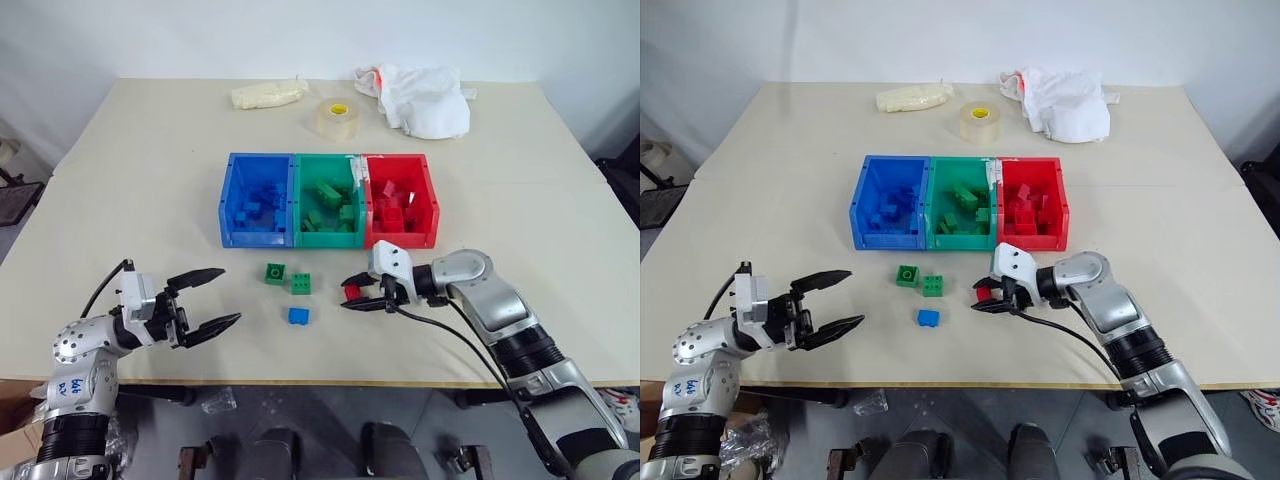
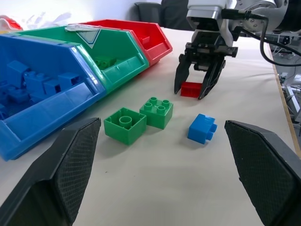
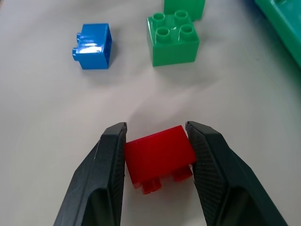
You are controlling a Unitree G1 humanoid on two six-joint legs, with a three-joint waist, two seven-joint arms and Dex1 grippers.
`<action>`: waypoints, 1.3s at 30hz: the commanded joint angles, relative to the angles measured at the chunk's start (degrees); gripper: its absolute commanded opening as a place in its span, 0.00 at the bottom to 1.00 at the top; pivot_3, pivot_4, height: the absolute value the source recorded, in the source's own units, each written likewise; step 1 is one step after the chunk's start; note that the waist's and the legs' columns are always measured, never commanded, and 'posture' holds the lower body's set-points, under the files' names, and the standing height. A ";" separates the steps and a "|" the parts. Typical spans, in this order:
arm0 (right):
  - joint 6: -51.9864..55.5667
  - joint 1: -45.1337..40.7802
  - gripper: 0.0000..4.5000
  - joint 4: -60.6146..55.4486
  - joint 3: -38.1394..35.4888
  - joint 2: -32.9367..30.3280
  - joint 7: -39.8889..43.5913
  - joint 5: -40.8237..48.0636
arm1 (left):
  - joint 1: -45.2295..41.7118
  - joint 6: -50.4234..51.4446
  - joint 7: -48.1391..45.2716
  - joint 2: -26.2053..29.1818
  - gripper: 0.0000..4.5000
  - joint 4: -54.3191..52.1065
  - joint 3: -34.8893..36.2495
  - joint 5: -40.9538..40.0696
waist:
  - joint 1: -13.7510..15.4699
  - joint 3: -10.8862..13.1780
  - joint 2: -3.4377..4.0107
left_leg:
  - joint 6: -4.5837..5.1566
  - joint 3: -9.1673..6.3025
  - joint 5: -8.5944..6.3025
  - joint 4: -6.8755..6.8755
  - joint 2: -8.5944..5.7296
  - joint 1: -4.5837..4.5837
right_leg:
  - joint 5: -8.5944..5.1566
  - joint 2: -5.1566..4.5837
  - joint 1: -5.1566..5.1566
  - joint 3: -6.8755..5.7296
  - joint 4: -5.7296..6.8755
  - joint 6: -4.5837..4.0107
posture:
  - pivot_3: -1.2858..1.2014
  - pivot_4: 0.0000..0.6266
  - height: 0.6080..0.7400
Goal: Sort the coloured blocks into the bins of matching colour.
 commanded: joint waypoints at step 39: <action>-3.92 14.62 1.00 -1.17 -22.02 -29.97 15.93 10.12 | -5.56 -2.64 -2.65 0.03 1.00 5.82 -0.32 0.20 | -0.32 0.01 0.00 | 0.07 0.17 0.00 0.02 0.06 0.03 | 0.02 -0.03 0.10 -0.05 -0.09 0.04 | 0.52 0.24 1.00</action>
